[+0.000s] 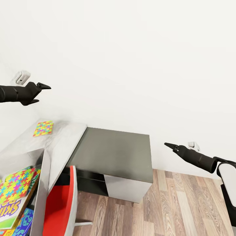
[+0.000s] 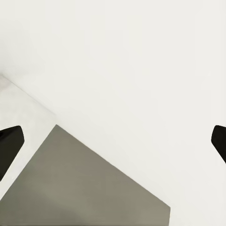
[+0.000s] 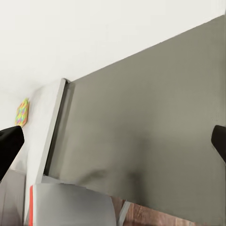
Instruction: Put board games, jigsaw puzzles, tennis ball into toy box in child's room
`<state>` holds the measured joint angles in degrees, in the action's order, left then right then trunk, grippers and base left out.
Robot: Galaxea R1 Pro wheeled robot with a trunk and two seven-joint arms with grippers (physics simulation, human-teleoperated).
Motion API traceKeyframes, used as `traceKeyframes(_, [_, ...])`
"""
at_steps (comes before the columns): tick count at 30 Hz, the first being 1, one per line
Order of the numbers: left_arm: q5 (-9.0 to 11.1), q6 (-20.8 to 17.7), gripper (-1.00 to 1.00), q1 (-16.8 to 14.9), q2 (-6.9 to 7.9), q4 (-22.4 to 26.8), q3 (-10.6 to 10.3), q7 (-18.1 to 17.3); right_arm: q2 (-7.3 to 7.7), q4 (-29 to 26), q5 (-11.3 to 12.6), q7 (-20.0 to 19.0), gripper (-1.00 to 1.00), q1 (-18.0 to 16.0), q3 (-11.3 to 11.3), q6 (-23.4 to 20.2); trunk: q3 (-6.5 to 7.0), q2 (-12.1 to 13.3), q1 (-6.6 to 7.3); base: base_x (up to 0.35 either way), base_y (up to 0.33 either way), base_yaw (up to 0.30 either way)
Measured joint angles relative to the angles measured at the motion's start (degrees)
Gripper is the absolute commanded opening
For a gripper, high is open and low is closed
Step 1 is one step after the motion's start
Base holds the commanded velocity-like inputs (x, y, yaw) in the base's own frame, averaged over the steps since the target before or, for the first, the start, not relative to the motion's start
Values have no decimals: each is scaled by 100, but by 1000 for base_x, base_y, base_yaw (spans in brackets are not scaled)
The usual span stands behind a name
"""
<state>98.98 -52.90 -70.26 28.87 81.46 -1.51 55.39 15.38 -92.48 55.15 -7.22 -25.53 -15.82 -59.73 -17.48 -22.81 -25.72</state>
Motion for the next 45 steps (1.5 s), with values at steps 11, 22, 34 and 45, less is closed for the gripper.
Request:
traceKeyframes(11, [-6, 0, 100, 22, 0, -1, -1, 1, 0, -2, 0, 0, 100, 1, 6, 0, 0, 0, 1, 286, -94, 0])
traceKeyframes(22, [-13, 0, 100, 48, 0, 5, 0, 2, 0, -1, 0, 0, 100, 1, 9, 0, 0, 0, -1, 241, -78, 0])
traceKeyframes(34, [-39, 7, 100, 137, 11, 7, 7, 2, 0, -5, 2, 0, 100, 2, 59, 0, 1, 0, -2, 48, -15, -19])
traceKeyframes(45, [-340, 100, 100, 86, 162, -668, 33, -77, 0, -5, 0, 0, 100, 1, 63, 0, 13, 1, -3, 4, -1, -68])
